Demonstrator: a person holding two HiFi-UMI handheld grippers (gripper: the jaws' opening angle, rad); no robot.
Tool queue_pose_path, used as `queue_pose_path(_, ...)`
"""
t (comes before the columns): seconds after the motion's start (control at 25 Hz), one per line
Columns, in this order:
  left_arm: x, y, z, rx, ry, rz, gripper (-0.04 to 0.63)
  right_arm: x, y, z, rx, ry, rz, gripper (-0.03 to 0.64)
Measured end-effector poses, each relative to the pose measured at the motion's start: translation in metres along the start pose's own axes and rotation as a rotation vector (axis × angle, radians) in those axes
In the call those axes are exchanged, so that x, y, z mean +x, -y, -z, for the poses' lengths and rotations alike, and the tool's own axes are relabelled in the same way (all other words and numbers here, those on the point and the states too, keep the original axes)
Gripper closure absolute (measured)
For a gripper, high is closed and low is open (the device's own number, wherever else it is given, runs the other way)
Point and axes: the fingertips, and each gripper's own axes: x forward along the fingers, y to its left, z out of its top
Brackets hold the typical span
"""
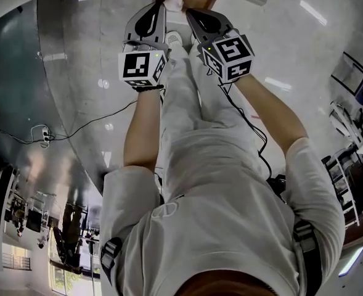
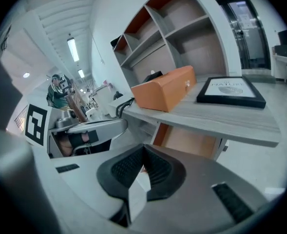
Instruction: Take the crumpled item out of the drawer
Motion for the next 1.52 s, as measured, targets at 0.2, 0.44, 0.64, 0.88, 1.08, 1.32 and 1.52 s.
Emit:
queue_pose_path(0.2,0.013,-0.003,0.032,-0.019,-0.028,-0.004,0.597,0.018,0.013,0.023,0.018,-0.028,0.02,0.618)
queue_pose_path(0.44,0.022,-0.019,0.068,-0.053,-0.061,-0.024,0.597,0.043,0.03,0.043,0.035,-0.04,0.062,0.618)
queue_pose_path(0.64,0.032,-0.028,0.098,-0.054,-0.085,-0.017,0.597,0.065,0.052,0.055,0.086,-0.029,0.109,0.618)
queue_pose_path(0.88,0.041,-0.026,0.114,-0.068,-0.091,-0.013,0.597,0.076,0.064,0.072,0.111,-0.065,0.124,0.618)
queue_pose_path(1.08,0.044,-0.031,0.126,-0.072,-0.093,-0.015,0.597,0.091,0.062,0.092,0.109,-0.125,0.118,0.618)
queue_pose_path(1.32,0.044,-0.037,0.129,-0.082,-0.089,-0.029,0.597,0.103,0.064,0.098,0.124,-0.165,0.128,0.618)
queue_pose_path(1.52,0.045,-0.043,0.141,-0.08,-0.122,-0.022,0.597,0.115,0.064,0.104,0.119,-0.196,0.153,0.618)
